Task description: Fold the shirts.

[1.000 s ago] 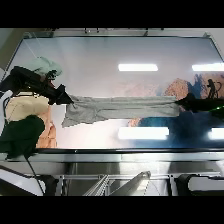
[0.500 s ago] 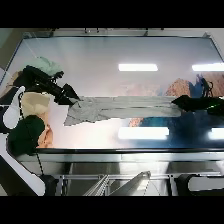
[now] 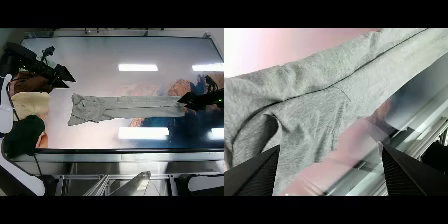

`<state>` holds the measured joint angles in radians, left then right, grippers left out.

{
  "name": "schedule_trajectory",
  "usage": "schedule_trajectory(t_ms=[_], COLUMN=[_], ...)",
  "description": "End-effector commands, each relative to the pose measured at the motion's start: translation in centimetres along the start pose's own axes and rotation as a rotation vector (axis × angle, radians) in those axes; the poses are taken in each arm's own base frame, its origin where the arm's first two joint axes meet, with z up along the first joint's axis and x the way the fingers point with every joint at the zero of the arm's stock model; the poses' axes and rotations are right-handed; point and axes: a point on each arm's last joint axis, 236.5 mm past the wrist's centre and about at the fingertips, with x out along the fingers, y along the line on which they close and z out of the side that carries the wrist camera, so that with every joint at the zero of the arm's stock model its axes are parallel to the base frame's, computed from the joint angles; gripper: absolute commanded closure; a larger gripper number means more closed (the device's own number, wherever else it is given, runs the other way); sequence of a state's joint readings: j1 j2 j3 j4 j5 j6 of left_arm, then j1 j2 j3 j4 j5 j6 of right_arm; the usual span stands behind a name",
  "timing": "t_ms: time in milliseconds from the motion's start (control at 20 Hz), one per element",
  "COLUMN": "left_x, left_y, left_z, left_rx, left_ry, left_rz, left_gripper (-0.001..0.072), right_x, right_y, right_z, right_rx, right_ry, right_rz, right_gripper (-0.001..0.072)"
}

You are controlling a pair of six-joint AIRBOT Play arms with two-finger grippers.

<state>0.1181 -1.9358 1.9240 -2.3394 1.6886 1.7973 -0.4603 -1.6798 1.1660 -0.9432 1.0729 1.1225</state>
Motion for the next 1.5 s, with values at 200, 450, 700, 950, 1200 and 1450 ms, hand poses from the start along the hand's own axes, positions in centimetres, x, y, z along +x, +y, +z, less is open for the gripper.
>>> schedule_trajectory(t_ms=[200,450,700,950,1200,1450], left_x=[3.4,11.5,22.8,30.4,32.5,22.9], left_y=[-4.7,-6.9,-8.9,-9.8,-14.0,-21.9], left_z=[-0.3,-0.9,-2.5,-6.3,-7.7,-2.7], left_rx=[0.091,0.142,0.192,0.16,0.173,0.297], left_ry=[0.049,0.146,0.217,0.312,0.313,0.155], left_rz=[-0.014,-0.019,-0.008,0.016,-0.053,-0.195], left_gripper=[0.0016,0.0674,0.0694,0.0694,0.0694,0.0694], right_x=[4.0,3.0,-1.4,-6.6,-10.4,-13.2], right_y=[2.4,6.5,8.1,10.1,13.1,20.4], right_z=[-4.4,-4.5,-3.8,-2.6,-1.7,-2.8], right_rx=[0.034,-0.024,-0.079,-0.117,-0.167,-0.26], right_ry=[0.208,0.223,0.216,0.155,0.077,0.065], right_rz=[0.173,0.362,0.418,0.502,0.574,0.74], right_gripper=[0.0331,0.0697,0.0698,0.0698,0.0698,0.0697])
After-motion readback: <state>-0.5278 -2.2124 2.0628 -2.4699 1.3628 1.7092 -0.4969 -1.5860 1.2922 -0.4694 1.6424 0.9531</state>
